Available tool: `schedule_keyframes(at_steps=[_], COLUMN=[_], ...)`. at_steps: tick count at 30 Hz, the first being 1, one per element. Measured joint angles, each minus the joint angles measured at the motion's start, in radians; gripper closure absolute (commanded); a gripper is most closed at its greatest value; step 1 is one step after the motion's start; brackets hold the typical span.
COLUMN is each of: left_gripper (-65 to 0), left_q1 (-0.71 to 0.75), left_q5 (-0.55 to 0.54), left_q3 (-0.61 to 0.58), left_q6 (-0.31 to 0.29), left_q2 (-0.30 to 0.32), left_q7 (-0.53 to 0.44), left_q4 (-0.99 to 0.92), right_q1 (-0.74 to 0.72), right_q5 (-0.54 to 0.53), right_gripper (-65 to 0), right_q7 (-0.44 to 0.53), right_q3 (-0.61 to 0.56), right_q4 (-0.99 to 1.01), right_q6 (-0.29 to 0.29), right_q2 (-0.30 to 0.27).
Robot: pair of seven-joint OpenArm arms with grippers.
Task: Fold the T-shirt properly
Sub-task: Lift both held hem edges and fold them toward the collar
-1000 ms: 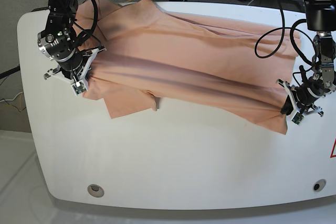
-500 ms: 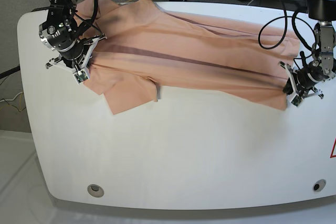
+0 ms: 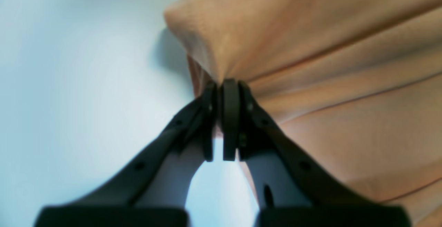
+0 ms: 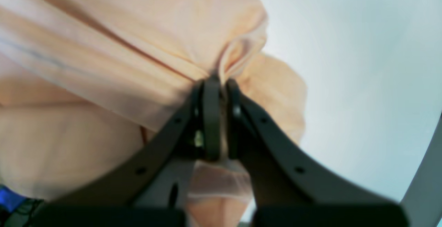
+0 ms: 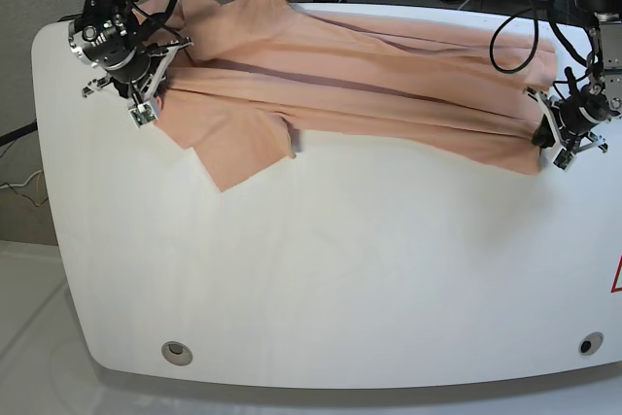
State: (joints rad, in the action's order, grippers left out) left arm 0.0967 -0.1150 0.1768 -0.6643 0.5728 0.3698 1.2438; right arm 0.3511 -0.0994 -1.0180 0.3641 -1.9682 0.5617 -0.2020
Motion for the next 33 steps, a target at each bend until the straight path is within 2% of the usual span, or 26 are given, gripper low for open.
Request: schedule_keyframes(at_steps=[7,13,24,27,29,33], left_gripper=[-1.7,-1.7,-2.9,-7.8,-13.0,-25.6], left_q1=[0.000,0.001,0.003,0.004,0.006,0.027], left_q5=[0.002,0.002,0.003,0.007,0.006,0.021], left_q3=[0.000,0.000,0.016,0.040,0.069,0.110], left_q6=[-0.003,-0.003,-0.002,-0.004,-0.005,-0.032], left_q2=[-0.001,-0.001,-0.005,-0.015,-0.025,-0.031], left_q7=[0.002,0.003,0.006,0.012,0.020,0.033], left_q4=[0.003,0.004,0.003,0.003,0.004,0.033], right_q1=[0.032,0.035,0.026,0.026,0.020,0.004], right_q5=[0.001,0.017,0.016,0.014,0.000,-0.006], right_gripper=[0.0,0.0,0.0,0.0,0.0,0.0], right_q7=[0.003,0.000,0.004,0.019,0.024,0.039], right_q3=[0.001,0.004,0.005,0.005,0.007,0.009], right_q4=[0.001,0.016,0.081,0.097,0.113,0.134], right_q6=[0.000,-0.004,-0.011,-0.039,-0.060,-0.065], right_q2=[0.001,0.037,0.053,0.058,0.058,0.058])
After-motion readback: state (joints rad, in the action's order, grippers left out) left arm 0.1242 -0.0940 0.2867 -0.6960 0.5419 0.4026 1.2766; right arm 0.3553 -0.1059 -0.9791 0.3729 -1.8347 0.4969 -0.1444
